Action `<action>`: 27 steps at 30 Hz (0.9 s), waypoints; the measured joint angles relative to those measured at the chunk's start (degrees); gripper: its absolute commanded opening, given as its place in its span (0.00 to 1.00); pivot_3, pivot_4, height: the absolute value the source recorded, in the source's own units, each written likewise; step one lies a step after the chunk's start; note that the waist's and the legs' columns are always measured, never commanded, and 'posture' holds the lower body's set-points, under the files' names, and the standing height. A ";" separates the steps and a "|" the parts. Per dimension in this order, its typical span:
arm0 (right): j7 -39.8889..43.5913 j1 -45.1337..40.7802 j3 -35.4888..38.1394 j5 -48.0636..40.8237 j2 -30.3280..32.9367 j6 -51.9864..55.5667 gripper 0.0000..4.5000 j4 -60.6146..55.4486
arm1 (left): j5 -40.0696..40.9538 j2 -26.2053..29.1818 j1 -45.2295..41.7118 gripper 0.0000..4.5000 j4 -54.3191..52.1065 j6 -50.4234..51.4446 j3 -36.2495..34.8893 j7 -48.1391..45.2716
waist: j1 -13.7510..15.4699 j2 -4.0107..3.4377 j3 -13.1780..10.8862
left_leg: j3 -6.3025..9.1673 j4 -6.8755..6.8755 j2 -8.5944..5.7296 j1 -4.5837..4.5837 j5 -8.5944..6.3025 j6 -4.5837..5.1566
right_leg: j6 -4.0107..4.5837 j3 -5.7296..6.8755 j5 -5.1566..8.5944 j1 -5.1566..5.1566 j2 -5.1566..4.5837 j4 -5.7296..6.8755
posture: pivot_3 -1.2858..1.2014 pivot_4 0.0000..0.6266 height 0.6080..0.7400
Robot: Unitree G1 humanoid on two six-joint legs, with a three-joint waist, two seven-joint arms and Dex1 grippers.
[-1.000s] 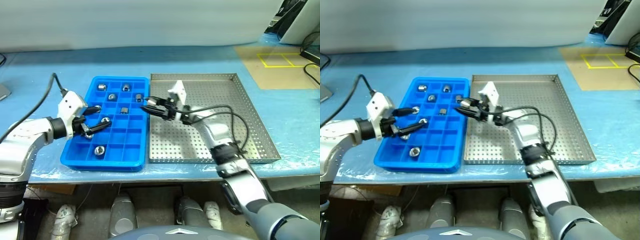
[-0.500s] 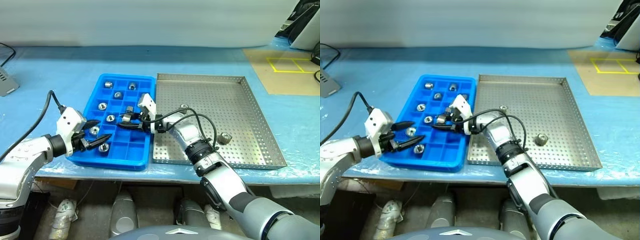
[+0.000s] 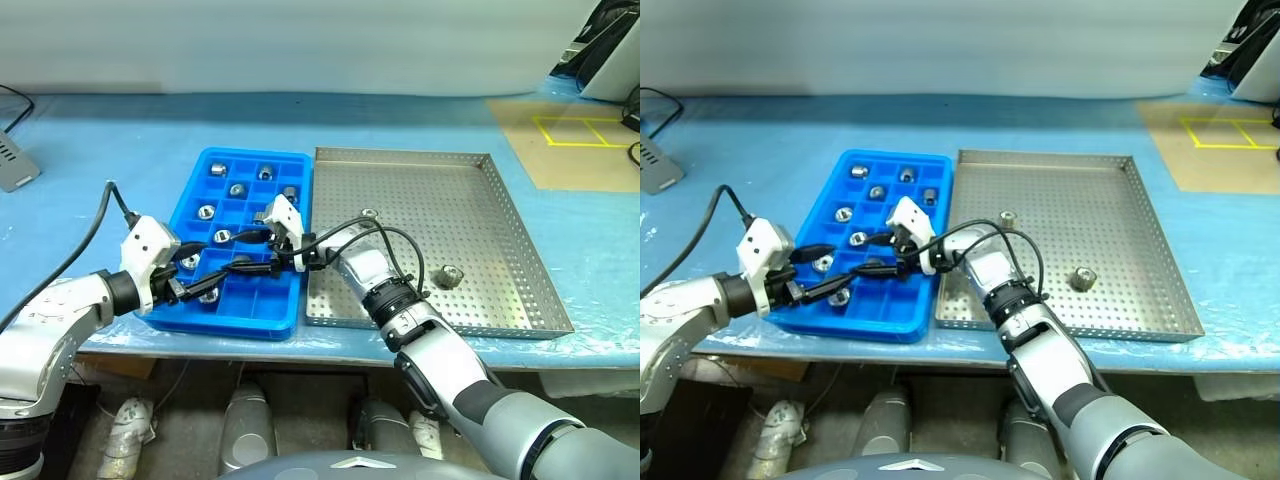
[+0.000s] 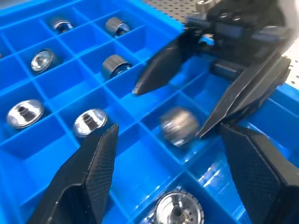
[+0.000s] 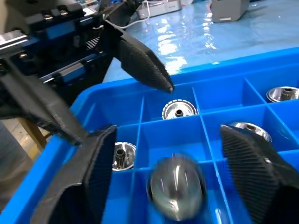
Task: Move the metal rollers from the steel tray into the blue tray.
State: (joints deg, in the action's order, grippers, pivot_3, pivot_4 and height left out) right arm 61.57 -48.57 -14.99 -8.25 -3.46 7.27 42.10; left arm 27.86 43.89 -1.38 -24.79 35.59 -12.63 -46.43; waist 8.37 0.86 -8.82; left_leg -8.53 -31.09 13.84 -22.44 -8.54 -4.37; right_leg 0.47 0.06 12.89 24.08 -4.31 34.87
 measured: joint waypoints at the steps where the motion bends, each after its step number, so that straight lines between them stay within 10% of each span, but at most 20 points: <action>1: 0.03 0.03 0.36 -0.16 0.30 0.34 0.81 -0.16 | 0.00 -0.02 -0.61 0.81 -0.03 0.00 0.32 0.07 | 0.27 -0.01 0.00 | 0.00 0.00 0.00 -0.01 0.01 -0.01 | 0.00 0.00 0.00 0.00 -0.01 0.01 | 0.63 0.24 1.00; 14: 3.57 9.69 12.76 -12.00 19.63 14.52 0.81 -23.05 | -0.77 -5.35 -12.48 0.81 5.93 -1.18 11.05 -0.90 | -0.34 -0.02 0.00 | 0.01 -0.17 -0.02 0.12 0.08 -0.08 | -0.13 -0.09 -0.08 -0.03 0.09 0.17 | 0.57 0.24 1.00; 27: -19.58 -0.95 14.33 0.87 16.26 -10.43 0.81 11.80 | -3.81 -8.93 -19.26 0.81 12.46 -4.24 16.80 -3.36 | -2.89 -0.02 0.01 | -0.04 -0.17 -0.08 0.15 0.13 -0.13 | 0.01 -0.12 -0.01 -0.02 0.03 0.34 | 0.55 0.24 1.00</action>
State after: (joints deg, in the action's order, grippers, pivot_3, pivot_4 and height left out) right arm 41.98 -49.52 -0.66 -7.38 12.80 -3.16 53.90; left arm 24.05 34.96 -20.64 -12.33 31.35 4.17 -49.79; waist 5.48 0.84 -8.82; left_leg -8.57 -31.25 13.76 -22.29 -8.41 -4.49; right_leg 0.49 -0.06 12.88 24.06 -4.28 35.21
